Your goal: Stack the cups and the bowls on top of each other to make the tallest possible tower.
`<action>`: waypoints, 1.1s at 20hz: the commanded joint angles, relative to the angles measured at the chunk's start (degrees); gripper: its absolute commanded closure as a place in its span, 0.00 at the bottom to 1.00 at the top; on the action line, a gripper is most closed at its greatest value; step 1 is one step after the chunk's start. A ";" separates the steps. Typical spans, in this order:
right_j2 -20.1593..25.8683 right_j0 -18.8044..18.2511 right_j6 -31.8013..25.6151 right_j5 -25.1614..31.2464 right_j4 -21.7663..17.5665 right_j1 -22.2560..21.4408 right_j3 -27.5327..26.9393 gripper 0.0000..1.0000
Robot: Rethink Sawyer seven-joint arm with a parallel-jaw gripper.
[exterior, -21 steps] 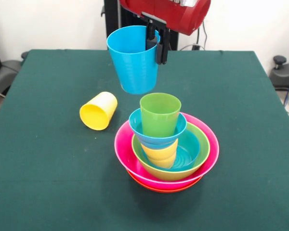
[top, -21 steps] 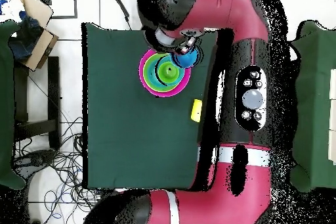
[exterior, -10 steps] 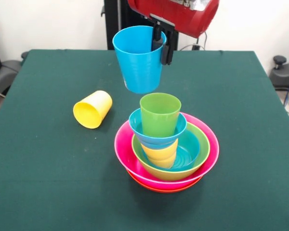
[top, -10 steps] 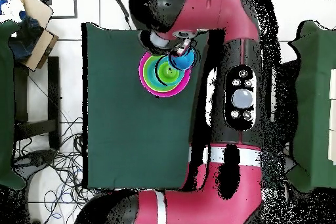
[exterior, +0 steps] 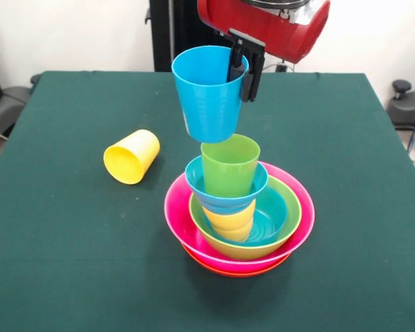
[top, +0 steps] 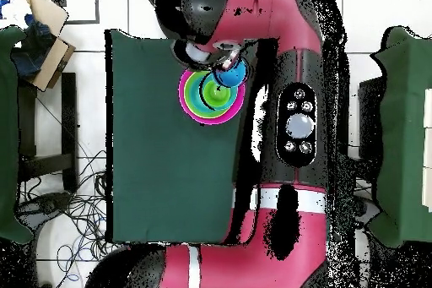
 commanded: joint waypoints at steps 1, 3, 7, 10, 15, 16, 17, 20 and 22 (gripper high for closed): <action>-0.58 1.78 10.35 -5.54 0.14 2.54 3.46 1.00; -1.00 1.87 10.16 -6.56 0.29 2.65 3.78 1.00; -1.37 2.06 9.60 -6.22 0.97 3.19 3.17 1.00; -1.72 2.42 9.84 -6.31 1.52 3.35 3.25 1.00; -2.62 3.48 11.06 -6.39 2.49 3.34 3.78 1.00; -2.86 3.68 11.22 -6.55 2.68 3.30 3.93 1.00; -3.16 3.95 11.50 -6.73 2.85 3.32 4.09 1.00; -4.13 4.65 12.08 -7.81 3.45 3.13 5.13 1.00; -4.87 5.25 12.43 -8.17 3.65 2.96 5.77 1.00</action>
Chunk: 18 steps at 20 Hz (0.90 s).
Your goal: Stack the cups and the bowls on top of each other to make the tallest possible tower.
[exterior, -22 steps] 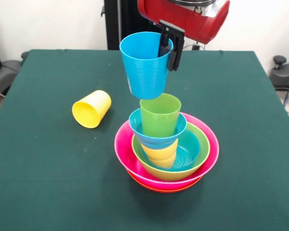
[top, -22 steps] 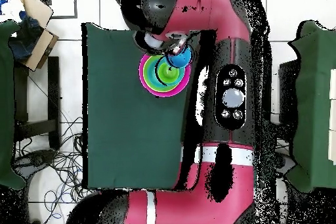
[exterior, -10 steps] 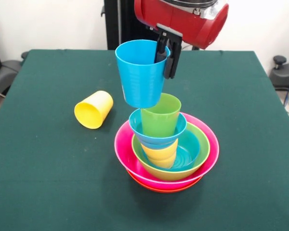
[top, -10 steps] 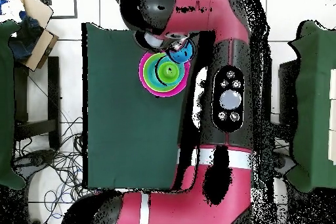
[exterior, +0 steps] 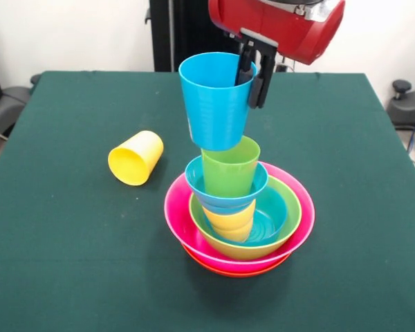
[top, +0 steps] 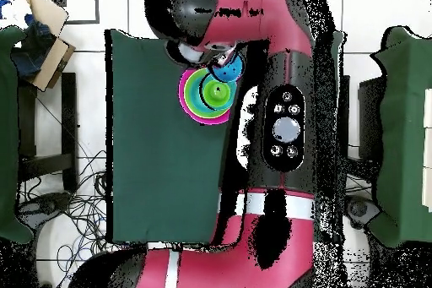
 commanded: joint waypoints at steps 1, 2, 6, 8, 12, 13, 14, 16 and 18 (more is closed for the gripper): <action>-0.38 2.77 12.54 -4.38 0.79 2.53 6.67 1.00; -0.67 2.93 12.43 -4.69 0.84 2.41 7.01 1.00; -1.91 3.31 11.48 -7.29 0.84 1.64 9.54 1.00; -2.38 3.28 10.81 -8.81 0.93 1.53 10.38 1.00; -3.17 3.57 10.43 -10.24 1.82 1.87 10.77 1.00; -3.45 3.79 10.60 -10.52 2.10 1.94 10.91 1.00; -3.69 3.96 10.64 -10.75 2.24 1.95 11.06 1.00; -4.18 4.31 10.80 -11.31 2.34 1.88 11.71 1.00; -4.86 4.75 10.72 -11.48 2.23 1.80 12.25 1.00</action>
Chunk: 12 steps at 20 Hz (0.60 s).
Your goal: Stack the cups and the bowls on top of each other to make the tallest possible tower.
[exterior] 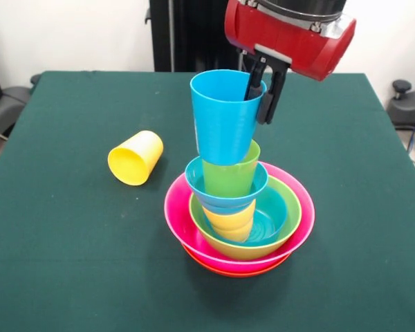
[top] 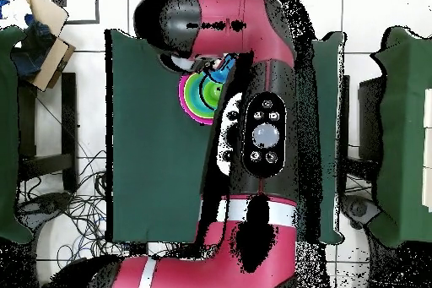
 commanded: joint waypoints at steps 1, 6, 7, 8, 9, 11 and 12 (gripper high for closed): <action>-0.39 1.99 10.64 -3.13 0.35 1.80 8.56 1.00; -0.85 2.50 10.19 -3.57 1.69 1.36 10.08 1.00; -0.93 2.73 10.34 -3.46 2.07 1.33 10.21 1.00; -1.03 2.87 10.39 -3.50 2.34 1.31 10.32 1.00; -1.04 2.95 10.39 -3.60 2.74 1.33 10.41 1.00; -1.06 3.07 10.30 -3.89 3.40 1.36 10.59 1.00; -1.06 3.15 10.28 -4.08 3.75 1.38 10.68 1.00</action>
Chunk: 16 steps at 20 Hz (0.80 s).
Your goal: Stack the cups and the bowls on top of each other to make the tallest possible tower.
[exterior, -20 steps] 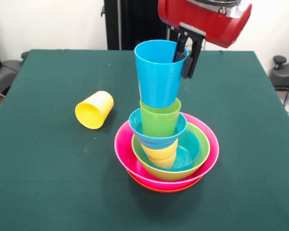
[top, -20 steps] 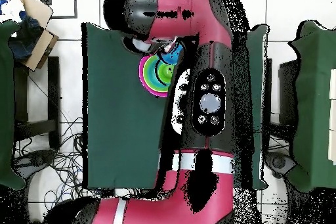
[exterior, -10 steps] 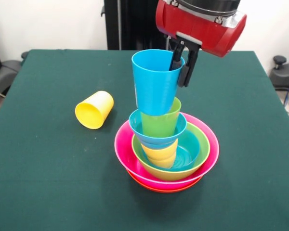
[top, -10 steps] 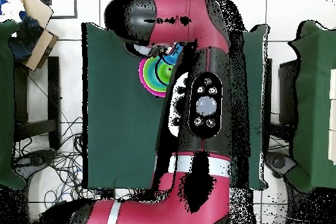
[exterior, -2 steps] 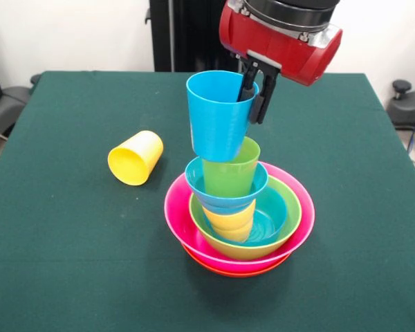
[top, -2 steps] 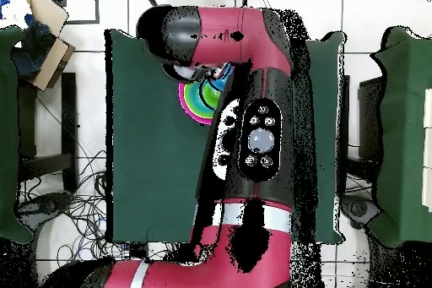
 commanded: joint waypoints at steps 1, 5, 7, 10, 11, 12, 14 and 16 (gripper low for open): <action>1.88 2.01 10.26 -2.86 1.93 1.46 7.13 1.00; 1.46 2.43 10.44 -2.62 2.98 1.67 6.97 1.00; 1.06 2.70 10.56 -2.65 3.24 1.57 7.28 1.00; 0.14 3.38 10.80 -2.62 3.45 1.35 7.87 1.00; -0.10 3.58 10.80 -2.61 3.55 1.27 8.09 1.00; -0.34 3.78 10.79 -2.60 3.65 1.18 8.32 1.00; -0.73 4.17 10.79 -2.89 3.92 1.07 8.71 1.00; -1.14 4.43 10.73 -3.16 3.97 1.18 8.76 1.00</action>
